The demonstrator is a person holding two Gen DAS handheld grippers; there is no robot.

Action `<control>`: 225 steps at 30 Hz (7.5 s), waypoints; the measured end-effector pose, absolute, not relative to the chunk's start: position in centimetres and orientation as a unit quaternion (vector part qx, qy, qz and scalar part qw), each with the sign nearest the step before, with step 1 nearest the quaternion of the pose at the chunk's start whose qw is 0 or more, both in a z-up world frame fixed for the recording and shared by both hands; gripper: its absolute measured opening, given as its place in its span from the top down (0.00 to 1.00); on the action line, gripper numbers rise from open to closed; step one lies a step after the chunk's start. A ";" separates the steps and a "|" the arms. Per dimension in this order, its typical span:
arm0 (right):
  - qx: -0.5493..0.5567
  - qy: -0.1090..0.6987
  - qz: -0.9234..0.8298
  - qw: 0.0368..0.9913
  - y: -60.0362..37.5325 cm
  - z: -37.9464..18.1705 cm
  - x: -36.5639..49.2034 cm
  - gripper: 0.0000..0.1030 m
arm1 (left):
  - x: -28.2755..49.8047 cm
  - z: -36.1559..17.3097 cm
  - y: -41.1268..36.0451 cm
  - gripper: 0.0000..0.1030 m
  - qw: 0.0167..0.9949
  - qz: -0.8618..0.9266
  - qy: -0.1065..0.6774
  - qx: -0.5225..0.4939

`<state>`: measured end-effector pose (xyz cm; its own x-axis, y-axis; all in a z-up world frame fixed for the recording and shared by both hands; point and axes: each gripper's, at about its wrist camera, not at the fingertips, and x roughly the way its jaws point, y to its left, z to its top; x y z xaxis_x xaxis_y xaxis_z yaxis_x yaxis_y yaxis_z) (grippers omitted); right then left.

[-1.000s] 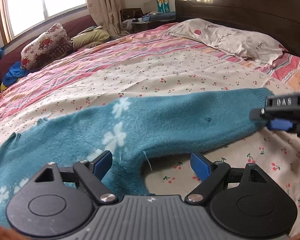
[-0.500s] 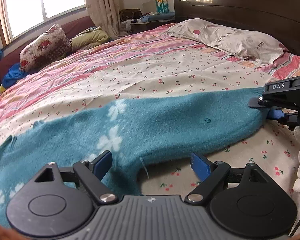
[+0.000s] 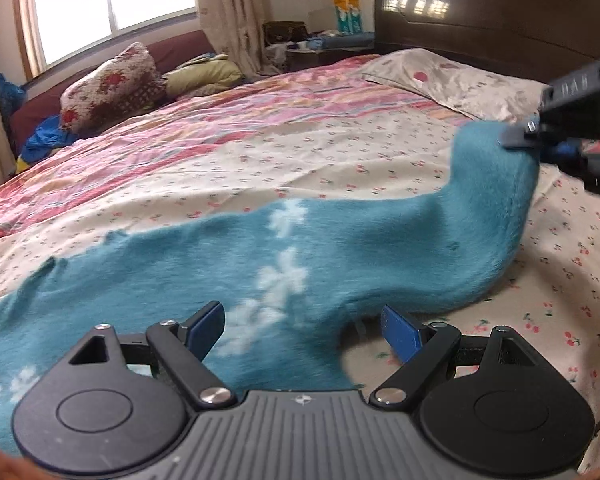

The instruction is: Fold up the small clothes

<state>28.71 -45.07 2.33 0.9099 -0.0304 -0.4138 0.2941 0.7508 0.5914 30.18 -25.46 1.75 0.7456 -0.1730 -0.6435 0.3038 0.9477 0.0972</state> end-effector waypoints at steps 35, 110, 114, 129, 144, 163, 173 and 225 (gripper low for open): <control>-0.090 0.297 0.177 0.934 -1.6 0.0 32.3 0.85 | 22.7 -0.8 4.8 0.12 0.946 0.037 0.321 -0.011; -0.058 0.297 0.288 0.908 7.8 -0.9 29.0 0.68 | 27.3 2.8 41.0 0.22 0.808 0.334 0.405 -0.266; -0.060 0.296 0.295 0.907 7.5 -0.7 28.7 0.68 | 28.1 2.7 41.8 0.40 0.801 0.348 0.403 -0.273; -0.028 0.291 0.285 0.913 5.2 0.0 28.3 0.68 | 28.6 7.0 36.2 0.82 0.876 0.216 0.336 -0.269; 0.056 0.332 0.215 0.917 -3.9 -0.4 29.0 0.68 | 30.0 1.6 13.8 0.79 0.898 -0.055 0.393 -0.190; 0.281 0.439 0.276 0.807 -4.7 -2.7 30.8 0.56 | 21.7 -0.8 11.6 0.58 0.941 -0.044 0.311 -0.124; 0.283 0.460 0.287 0.791 -1.7 -2.4 31.4 0.67 | 21.0 -1.2 12.1 0.54 0.939 -0.067 0.306 -0.142; 0.058 0.335 0.066 0.938 -16.4 2.3 33.2 0.80 | 27.3 1.5 8.0 0.36 0.951 -0.017 0.307 -0.008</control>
<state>33.21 -16.41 2.26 0.7671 0.1623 -0.6207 -0.0846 0.9846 0.1529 27.31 7.98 1.52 0.8105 -0.0364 -0.5846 0.0264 0.9993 -0.0258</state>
